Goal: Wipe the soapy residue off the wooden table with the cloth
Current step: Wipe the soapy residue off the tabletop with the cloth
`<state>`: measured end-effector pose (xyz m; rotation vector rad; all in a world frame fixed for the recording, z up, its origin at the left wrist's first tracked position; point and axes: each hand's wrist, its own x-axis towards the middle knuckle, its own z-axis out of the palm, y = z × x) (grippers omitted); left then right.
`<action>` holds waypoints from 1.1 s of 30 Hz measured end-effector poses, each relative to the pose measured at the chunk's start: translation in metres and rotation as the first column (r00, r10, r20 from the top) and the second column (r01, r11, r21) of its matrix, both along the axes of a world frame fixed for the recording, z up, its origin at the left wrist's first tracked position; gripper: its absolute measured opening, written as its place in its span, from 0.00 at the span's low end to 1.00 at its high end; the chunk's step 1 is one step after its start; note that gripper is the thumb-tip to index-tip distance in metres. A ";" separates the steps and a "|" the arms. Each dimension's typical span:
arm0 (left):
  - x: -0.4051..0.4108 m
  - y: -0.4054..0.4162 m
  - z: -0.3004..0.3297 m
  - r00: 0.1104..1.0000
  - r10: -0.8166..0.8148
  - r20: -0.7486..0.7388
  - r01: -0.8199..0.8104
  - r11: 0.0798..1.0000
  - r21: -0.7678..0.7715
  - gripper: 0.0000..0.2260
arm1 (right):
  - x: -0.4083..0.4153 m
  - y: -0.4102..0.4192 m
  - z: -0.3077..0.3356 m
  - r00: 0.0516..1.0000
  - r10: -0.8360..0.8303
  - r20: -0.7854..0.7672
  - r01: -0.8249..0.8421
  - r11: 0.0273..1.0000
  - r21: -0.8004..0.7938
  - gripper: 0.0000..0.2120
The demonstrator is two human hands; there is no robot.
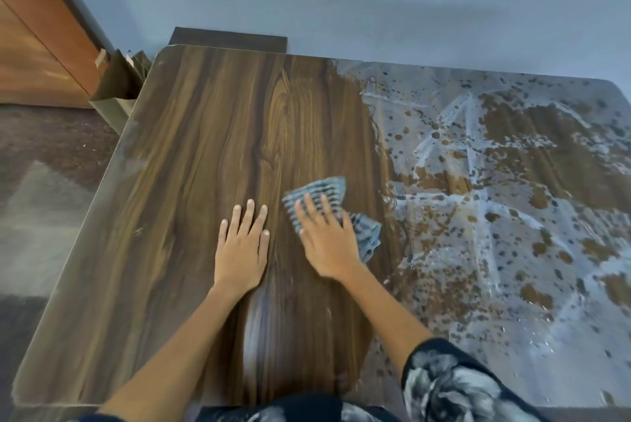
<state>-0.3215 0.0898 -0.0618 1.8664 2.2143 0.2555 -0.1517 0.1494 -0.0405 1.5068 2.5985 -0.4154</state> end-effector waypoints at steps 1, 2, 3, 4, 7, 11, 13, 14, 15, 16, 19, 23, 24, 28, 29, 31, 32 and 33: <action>0.002 -0.013 -0.001 1.000 -0.005 0.003 0.005 1.000 0.003 0.25 | 0.002 -0.025 0.001 0.996 0.087 0.002 -0.087 0.996 0.010 0.25; 0.003 -0.024 -0.002 1.000 -0.010 0.005 0.010 1.000 0.004 0.25 | 0.009 -0.049 0.001 0.987 0.162 -0.008 -0.161 0.987 0.022 0.24; 0.004 -0.036 -0.003 1.000 -0.016 0.000 0.016 1.000 0.005 0.25 | 0.021 -0.070 0.001 0.977 0.214 -0.017 -0.214 0.976 0.041 0.24; 0.005 -0.046 -0.003 1.000 -0.020 -0.004 0.020 1.000 0.005 0.25 | 0.037 -0.084 0.001 0.968 0.249 -0.026 -0.248 0.968 0.043 0.23; 0.007 -0.059 -0.004 1.000 0.001 -0.001 -0.001 1.000 0.006 0.24 | 0.083 -0.082 0.002 0.976 0.217 -0.010 -0.217 0.976 0.010 0.23; 0.010 -0.058 -0.004 0.999 0.033 -0.008 -0.033 0.999 0.004 0.24 | 0.073 -0.027 0.003 1.000 -0.008 0.023 0.009 1.000 -0.030 0.27; 0.010 -0.058 -0.004 0.999 0.036 -0.012 -0.036 0.999 0.007 0.25 | 0.047 -0.016 0.000 0.996 -0.086 0.019 0.087 0.996 -0.017 0.25; 0.010 -0.059 -0.004 0.999 0.036 -0.011 -0.036 0.999 0.010 0.25 | 0.035 -0.017 0.000 0.996 -0.093 0.012 0.093 0.996 -0.014 0.25; 0.010 -0.059 -0.004 0.999 0.036 -0.008 -0.036 0.999 0.014 0.25 | 0.027 -0.023 -0.001 0.998 -0.064 0.005 0.064 0.998 -0.016 0.25; 0.010 -0.060 -0.004 0.999 0.035 -0.002 -0.035 0.999 0.018 0.25 | 0.022 -0.034 -0.001 1.000 0.002 0.003 -0.002 1.000 -0.009 0.25; 0.010 -0.061 -0.004 0.999 0.030 0.020 -0.031 0.999 0.029 0.27 | 0.037 -0.091 0.000 0.963 0.267 -0.021 -0.267 0.964 0.018 0.25; 0.012 -0.067 -0.004 0.998 0.032 0.053 -0.034 0.999 0.032 0.28 | 0.105 -0.125 -0.006 0.922 0.385 -0.031 -0.385 0.923 0.016 0.23; 0.013 -0.070 -0.004 0.997 0.039 0.059 -0.041 0.999 0.036 0.28 | 0.119 -0.116 -0.006 0.936 0.352 0.000 -0.352 0.935 0.040 0.23; 0.019 -0.082 -0.004 0.995 0.070 0.065 -0.073 0.996 0.042 0.27 | 0.116 -0.055 -0.001 0.996 0.081 0.047 -0.081 0.997 0.004 0.29; 0.020 -0.084 -0.004 0.995 0.077 0.065 -0.079 0.996 0.042 0.27 | 0.104 -0.047 -0.002 0.999 0.019 0.035 -0.019 1.000 0.012 0.31; 0.021 -0.089 -0.003 0.994 0.085 0.070 -0.088 0.995 0.041 0.27 | 0.077 -0.044 -0.001 0.999 -0.040 0.014 0.040 0.999 0.016 0.33; 0.021 -0.090 -0.003 0.994 0.088 0.072 -0.091 0.995 0.039 0.27 | 0.066 -0.049 -0.001 1.000 -0.020 0.015 0.020 1.000 0.008 0.33; 0.022 -0.092 -0.003 0.994 0.086 0.072 -0.089 0.995 0.040 0.27 | 0.059 -0.058 -0.001 0.999 0.031 0.017 -0.031 1.000 0.007 0.32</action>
